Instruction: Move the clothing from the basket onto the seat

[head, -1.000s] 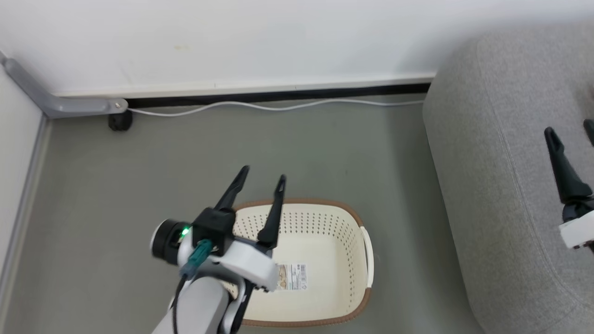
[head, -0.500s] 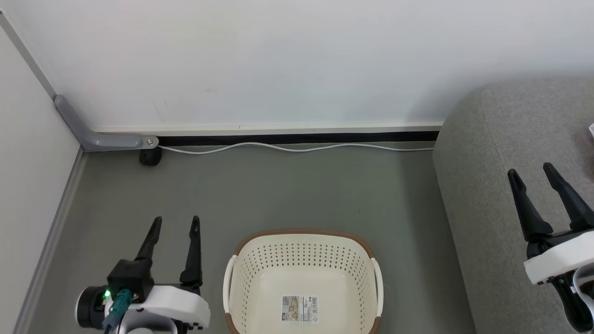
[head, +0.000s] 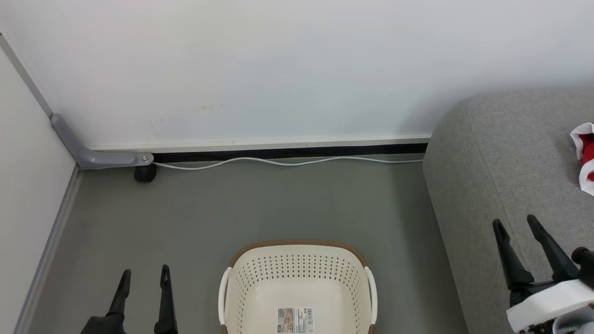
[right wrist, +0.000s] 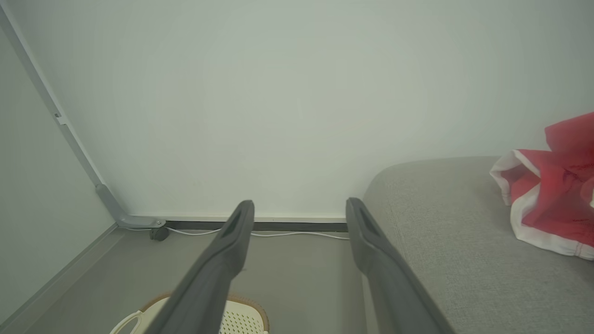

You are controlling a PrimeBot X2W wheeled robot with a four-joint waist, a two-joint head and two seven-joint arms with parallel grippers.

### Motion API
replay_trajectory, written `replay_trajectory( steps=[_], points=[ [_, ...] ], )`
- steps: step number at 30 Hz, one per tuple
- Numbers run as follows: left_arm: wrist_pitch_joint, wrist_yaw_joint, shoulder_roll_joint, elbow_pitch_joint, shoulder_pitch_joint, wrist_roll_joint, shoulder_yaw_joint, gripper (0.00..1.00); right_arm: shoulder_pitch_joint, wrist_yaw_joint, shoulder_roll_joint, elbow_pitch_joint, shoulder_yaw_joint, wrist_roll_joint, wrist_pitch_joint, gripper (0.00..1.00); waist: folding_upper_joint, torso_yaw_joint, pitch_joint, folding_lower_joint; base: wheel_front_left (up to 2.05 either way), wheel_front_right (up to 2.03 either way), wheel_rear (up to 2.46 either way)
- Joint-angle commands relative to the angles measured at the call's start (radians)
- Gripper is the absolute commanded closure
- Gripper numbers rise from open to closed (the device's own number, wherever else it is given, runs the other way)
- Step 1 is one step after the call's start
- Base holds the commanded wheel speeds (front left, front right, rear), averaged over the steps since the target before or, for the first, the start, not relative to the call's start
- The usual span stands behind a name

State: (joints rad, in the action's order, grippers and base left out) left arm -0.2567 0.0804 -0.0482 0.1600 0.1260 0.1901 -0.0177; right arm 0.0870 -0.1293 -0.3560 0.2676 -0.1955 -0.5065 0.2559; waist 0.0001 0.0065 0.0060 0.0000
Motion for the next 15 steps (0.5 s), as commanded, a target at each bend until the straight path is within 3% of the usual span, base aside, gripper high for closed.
replay_trajectory(
  steps=[1, 15],
  points=[
    [-0.005, 0.007, -0.004, -0.041, -0.006, -0.013, 0.034, 0.0, -0.012, -0.001, -0.012, -0.031, -0.008, 0.015, 0.006, 0.0, -0.0001, -0.008, -0.007, 0.0, 0.0, 0.0, 0.0],
    [-0.005, 0.037, -0.002, -0.044, 0.044, 0.005, -0.004, 0.0, -0.061, -0.001, 0.029, -0.011, -0.021, 0.051, 0.006, 0.0, -0.0001, -0.014, -0.028, 0.0, 0.0, 0.0, 0.0]
  ],
)
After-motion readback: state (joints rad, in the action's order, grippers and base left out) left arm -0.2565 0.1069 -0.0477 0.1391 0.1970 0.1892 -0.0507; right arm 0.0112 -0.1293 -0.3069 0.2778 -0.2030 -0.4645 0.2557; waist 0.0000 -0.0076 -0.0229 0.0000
